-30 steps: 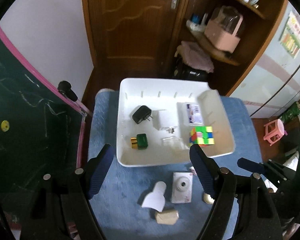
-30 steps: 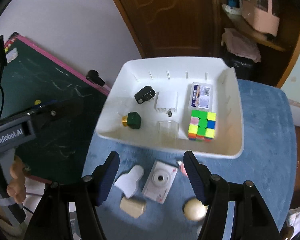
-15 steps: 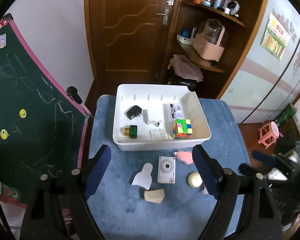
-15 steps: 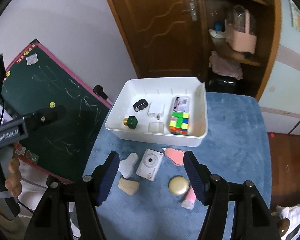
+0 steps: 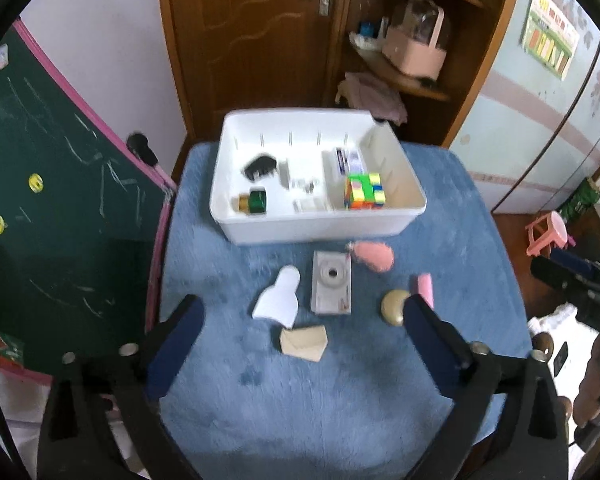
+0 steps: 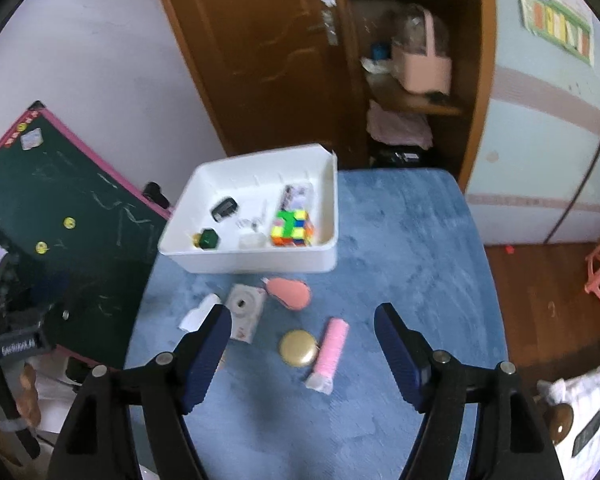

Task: Organize rigid objects
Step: 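Move both grippers back toward the remaining items on the table, then grasp the tan folded box with the left gripper while the right gripper grasps the pink hair roller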

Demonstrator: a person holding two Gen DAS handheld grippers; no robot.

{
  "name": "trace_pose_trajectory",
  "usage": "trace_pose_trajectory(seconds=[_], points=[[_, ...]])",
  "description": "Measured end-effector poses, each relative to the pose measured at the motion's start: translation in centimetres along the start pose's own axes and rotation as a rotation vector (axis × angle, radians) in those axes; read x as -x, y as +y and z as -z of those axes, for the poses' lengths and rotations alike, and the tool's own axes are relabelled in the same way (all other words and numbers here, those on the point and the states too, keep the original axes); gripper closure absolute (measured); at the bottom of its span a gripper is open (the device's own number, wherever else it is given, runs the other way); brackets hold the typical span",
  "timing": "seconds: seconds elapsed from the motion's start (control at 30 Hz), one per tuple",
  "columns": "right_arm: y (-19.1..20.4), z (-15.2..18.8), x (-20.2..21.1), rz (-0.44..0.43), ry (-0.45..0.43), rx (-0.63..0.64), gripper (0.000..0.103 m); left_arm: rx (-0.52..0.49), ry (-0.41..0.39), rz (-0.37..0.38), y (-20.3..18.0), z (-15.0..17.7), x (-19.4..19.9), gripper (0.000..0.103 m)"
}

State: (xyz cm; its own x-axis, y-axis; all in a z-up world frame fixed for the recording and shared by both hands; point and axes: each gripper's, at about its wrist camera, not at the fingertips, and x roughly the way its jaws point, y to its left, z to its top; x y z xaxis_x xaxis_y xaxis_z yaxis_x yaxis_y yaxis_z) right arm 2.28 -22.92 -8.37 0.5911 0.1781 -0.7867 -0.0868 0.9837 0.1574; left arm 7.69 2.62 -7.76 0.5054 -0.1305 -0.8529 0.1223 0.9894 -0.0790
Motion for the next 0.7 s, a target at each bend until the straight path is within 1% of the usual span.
trace_pose_trajectory(seconds=[0.1,0.17,0.3,0.37,0.47,0.57,0.6,0.63,0.7], points=[[-1.1,0.7,-2.0,0.018,0.045,-0.047,0.028,-0.011,0.045,-0.013,-0.3,1.5,-2.5,0.002],[-1.9,1.1,-3.7,0.018,0.092,-0.096,0.028,-0.013,0.075,-0.024,-0.4,2.3,-4.2,0.002],[-3.0,1.8,-6.8,0.004,0.178,-0.185,0.028,0.0,0.154,-0.015,0.0,4.0,-8.1,0.002],[-3.2,2.1,-8.6,0.014,0.218,-0.212,0.028,0.01,0.183,-0.017,0.2,4.6,-9.5,0.002],[-3.5,2.2,-10.9,0.018,0.261,-0.238,0.028,0.042,0.222,0.003,0.8,5.3,-11.6,0.002],[-3.8,2.2,-13.6,0.024,0.308,-0.265,0.029,0.075,0.259,0.004,1.3,5.6,-13.5,0.002],[-3.9,2.1,-14.2,0.028,0.32,-0.269,0.03,0.088,0.273,0.0,1.5,5.7,-14.2,0.002],[-4.1,2.1,-14.9,0.034,0.337,-0.279,0.033,0.095,0.281,-0.003,1.6,5.7,-14.6,0.002],[-4.5,2.1,-16.5,0.036,0.367,-0.305,0.034,0.117,0.301,-0.011,1.8,5.9,-15.6,0.002]])
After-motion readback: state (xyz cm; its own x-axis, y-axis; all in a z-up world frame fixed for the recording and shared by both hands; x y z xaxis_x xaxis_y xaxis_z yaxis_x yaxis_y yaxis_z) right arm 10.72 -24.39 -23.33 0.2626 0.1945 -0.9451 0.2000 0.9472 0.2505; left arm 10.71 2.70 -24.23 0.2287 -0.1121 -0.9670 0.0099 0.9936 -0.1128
